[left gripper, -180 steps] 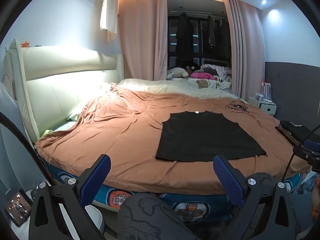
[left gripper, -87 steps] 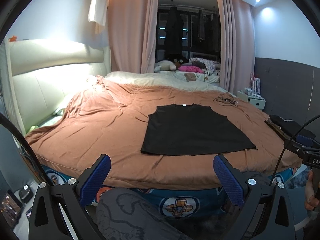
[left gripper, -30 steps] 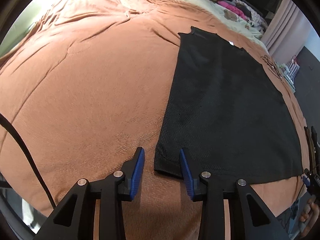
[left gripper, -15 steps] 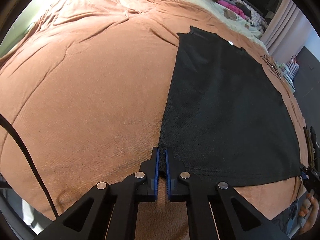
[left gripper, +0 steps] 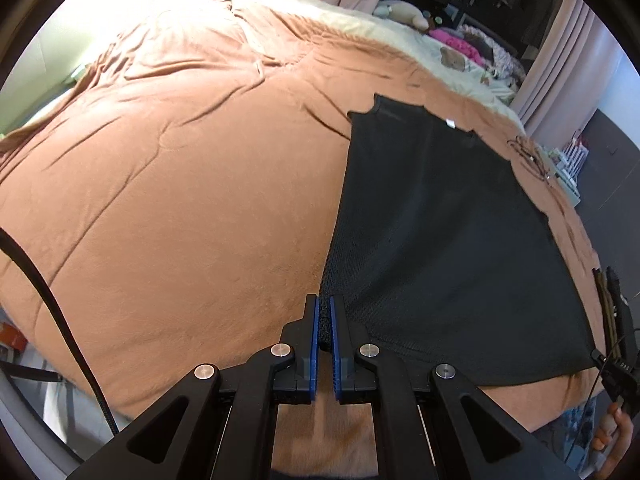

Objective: Fold small clothes

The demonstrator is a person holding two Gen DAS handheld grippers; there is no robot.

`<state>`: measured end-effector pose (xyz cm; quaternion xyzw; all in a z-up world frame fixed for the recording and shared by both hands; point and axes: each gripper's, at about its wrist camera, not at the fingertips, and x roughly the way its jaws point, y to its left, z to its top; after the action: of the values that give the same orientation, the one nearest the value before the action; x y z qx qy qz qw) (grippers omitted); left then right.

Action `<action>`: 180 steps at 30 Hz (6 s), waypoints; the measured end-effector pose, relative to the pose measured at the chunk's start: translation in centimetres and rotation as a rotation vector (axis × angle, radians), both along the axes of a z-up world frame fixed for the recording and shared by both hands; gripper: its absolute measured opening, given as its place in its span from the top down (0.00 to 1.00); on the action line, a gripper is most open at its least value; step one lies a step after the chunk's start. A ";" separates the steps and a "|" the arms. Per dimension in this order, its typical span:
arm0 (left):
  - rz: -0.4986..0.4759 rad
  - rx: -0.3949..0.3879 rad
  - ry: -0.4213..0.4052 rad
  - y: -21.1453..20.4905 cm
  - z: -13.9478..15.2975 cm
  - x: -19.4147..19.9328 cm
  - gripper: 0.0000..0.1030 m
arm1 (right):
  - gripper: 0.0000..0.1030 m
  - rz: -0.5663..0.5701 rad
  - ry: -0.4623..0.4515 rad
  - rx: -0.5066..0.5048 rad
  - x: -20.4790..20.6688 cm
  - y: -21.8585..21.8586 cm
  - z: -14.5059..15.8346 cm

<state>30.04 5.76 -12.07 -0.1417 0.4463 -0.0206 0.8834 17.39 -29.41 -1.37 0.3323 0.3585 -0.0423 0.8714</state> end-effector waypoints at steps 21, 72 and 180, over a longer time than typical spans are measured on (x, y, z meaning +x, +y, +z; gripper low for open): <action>-0.033 -0.016 -0.120 0.5 3.5 -9.6 0.95 | 0.98 0.012 -0.091 -0.107 -9.8 2.8 1.4; -0.061 0.094 -0.023 -0.8 1.8 12.3 0.95 | 0.98 0.106 -0.031 -0.246 12.2 2.0 4.0; -0.313 0.244 0.007 -4.4 -3.1 39.6 0.94 | 0.99 0.287 0.116 -0.517 45.0 0.1 -1.0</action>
<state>69.66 1.31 -15.21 0.0376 0.4651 -0.1031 0.8784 62.39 -29.28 -2.40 0.0423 0.4283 -0.0276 0.9022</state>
